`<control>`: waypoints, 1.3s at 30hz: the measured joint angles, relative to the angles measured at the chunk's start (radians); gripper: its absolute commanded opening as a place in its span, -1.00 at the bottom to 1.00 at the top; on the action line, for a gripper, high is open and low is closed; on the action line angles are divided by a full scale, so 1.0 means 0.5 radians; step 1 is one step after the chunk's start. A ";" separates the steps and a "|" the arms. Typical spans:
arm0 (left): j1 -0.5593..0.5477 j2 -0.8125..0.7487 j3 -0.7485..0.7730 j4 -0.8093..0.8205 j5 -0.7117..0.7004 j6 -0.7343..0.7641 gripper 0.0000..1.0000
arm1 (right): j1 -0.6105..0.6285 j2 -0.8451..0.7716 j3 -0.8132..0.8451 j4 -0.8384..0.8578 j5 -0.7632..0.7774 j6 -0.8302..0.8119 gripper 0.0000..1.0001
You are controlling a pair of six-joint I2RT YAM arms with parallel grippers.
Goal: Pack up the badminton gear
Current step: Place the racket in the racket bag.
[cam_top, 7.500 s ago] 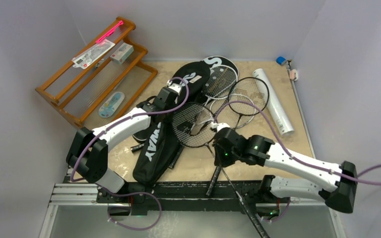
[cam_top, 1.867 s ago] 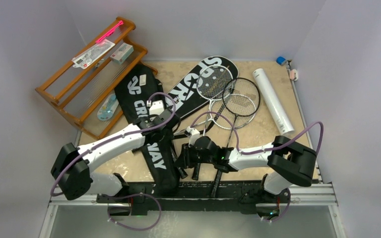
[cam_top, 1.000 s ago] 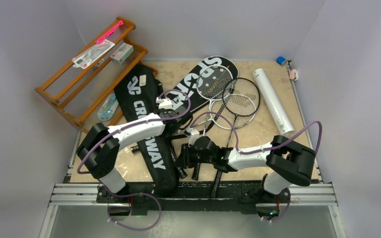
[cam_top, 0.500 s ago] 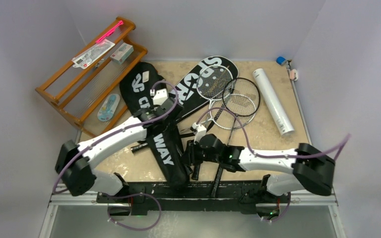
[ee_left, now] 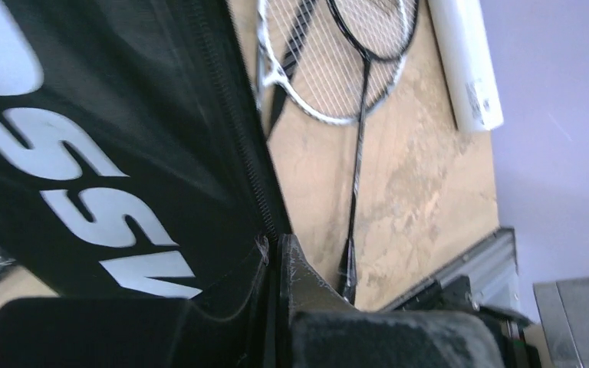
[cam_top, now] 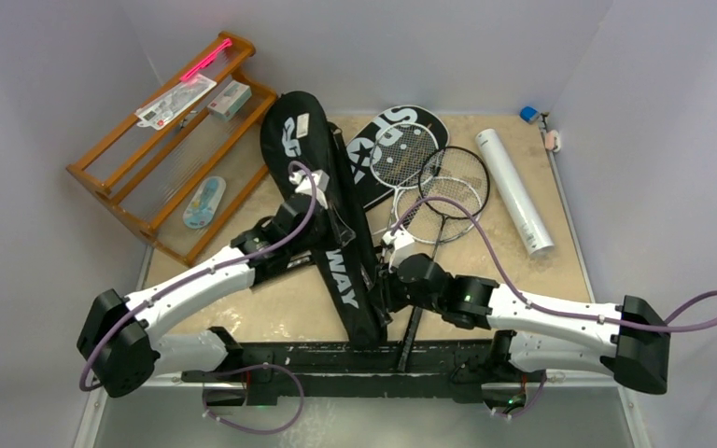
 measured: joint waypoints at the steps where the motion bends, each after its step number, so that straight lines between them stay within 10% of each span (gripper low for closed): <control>1: 0.002 0.004 -0.050 0.065 0.051 0.000 -1.00 | 0.005 0.005 0.000 -0.043 0.019 -0.015 -0.93; 15: -0.013 -0.028 -0.230 0.600 0.732 -0.127 -0.82 | -0.011 0.222 0.011 0.285 0.180 -0.053 -0.97; 24: -0.002 -0.057 0.058 -0.139 0.103 -0.074 0.24 | -0.011 0.227 0.011 0.330 0.189 -0.064 -0.98; 39: 0.002 0.350 0.410 -0.605 -0.714 -0.031 0.23 | -0.011 0.227 0.011 0.338 0.185 -0.084 -0.99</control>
